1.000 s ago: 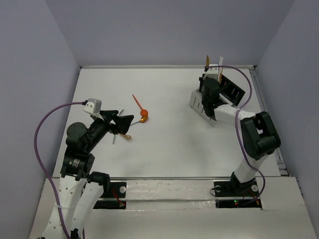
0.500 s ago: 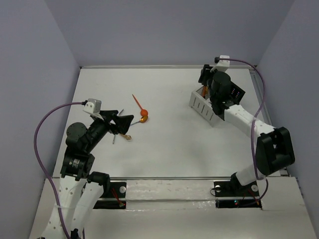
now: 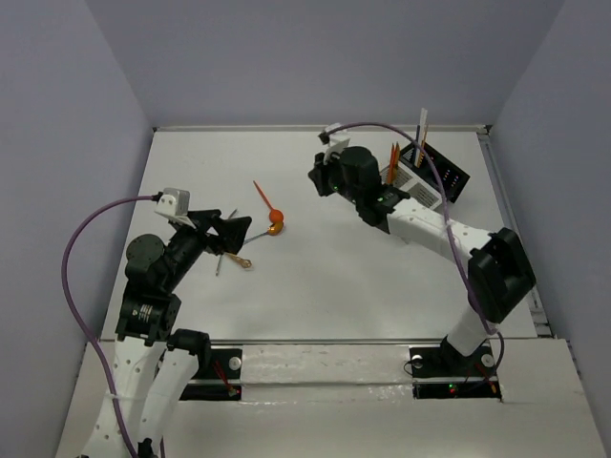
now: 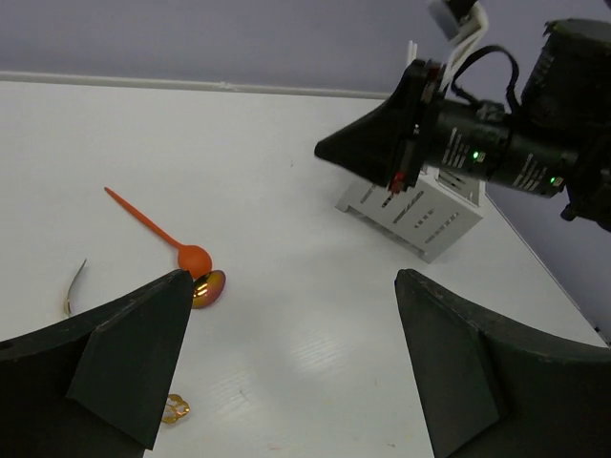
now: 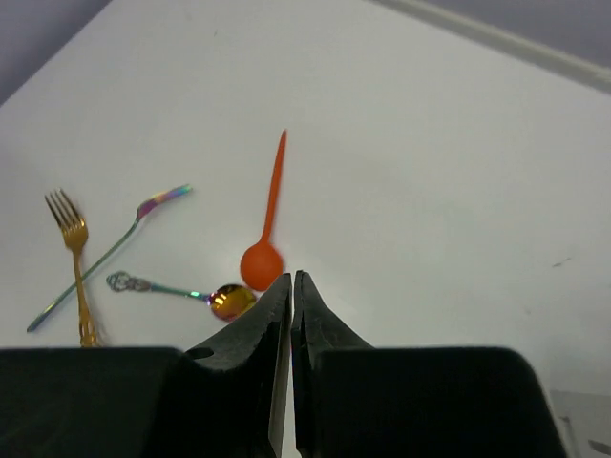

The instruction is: Sort the eating utensils into containers

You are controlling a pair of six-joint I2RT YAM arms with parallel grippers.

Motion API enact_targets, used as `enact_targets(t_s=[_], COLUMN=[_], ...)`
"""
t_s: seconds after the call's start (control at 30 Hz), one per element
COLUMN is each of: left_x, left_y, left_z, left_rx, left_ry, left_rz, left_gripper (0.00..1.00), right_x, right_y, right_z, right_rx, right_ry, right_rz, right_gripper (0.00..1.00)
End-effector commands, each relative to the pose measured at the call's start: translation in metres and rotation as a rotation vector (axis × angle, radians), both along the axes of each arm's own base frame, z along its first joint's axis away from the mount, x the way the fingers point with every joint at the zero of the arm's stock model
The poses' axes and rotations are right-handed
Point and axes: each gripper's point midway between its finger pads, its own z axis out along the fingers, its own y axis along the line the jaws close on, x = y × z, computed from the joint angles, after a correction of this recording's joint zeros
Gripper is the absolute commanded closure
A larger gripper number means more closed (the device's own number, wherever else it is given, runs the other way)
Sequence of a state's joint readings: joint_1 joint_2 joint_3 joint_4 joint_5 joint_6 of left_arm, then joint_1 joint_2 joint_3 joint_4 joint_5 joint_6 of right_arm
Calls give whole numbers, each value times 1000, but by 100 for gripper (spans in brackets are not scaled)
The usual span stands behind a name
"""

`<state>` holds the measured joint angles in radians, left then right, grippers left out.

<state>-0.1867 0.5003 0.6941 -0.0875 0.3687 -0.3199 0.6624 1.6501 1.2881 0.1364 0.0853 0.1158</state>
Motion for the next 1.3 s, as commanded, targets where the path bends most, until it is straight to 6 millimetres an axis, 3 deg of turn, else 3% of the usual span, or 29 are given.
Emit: enact_targets(t_s=[0.0,0.03,0.23,0.27,0.3,0.37,0.43,0.47,0.5,0.67,0.7,0.73,0.77,0.83,0.87,0.9,1.0,1.27], left_x=[5,5,8,9,10,10,11,11,10,13,13,13,13,13,12,12,10,8], left_y=[11,12,15,14,14,15,19,22,22,23,23,24,24,26,26,26,26,25], left_z=[16,16,16,15,14,13,14,15,16,15,15,16,15,15,16,16,18,19], left_rx=[-1,-1,-2,0,2,6,6,6,5,9,9,8,10,10,10,8,3,1], left_ry=[-56,-57,-47,-41,-37,-34,-32,-35,-36,-27,-28,-30,-29,-29,-32,-32,-42,-51], left_rz=[61,66,78,75,75,83,107,121,123,129,132,137,140,149,150,150,147,141], left_gripper=[1,1,1,1,1,1,1,1,1,1,1,1,1,1,1,1,1,1], right_x=[-23,-25,-41,-46,-50,-55,-59,-63,-67,-88,-92,-97,-104,-109,-114,-113,-115,-117], right_y=[44,51,102,115,133,150,163,174,181,227,225,237,241,249,253,256,255,257], right_z=[-34,-52,-78,-96,-86,-90,-109,-107,-122,-128,-144,-134,-151,-148,-162,-159,-180,-195], right_rx=[-70,-89,-110,-120,-94,-76,-61,-47,-43,-57,-96,-86,-138,-163,-188,-185,-235,-293], right_ry=[86,124,165,204,200,217,265,262,293,261,287,270,285,281,299,298,321,310], right_rz=[144,152,235,274,296,298,258,234,215,322,337,370,397,422,435,435,414,394], right_gripper=[90,89,84,81,74,65,57,52,49,48,48,48,49,50,50,50,50,54])
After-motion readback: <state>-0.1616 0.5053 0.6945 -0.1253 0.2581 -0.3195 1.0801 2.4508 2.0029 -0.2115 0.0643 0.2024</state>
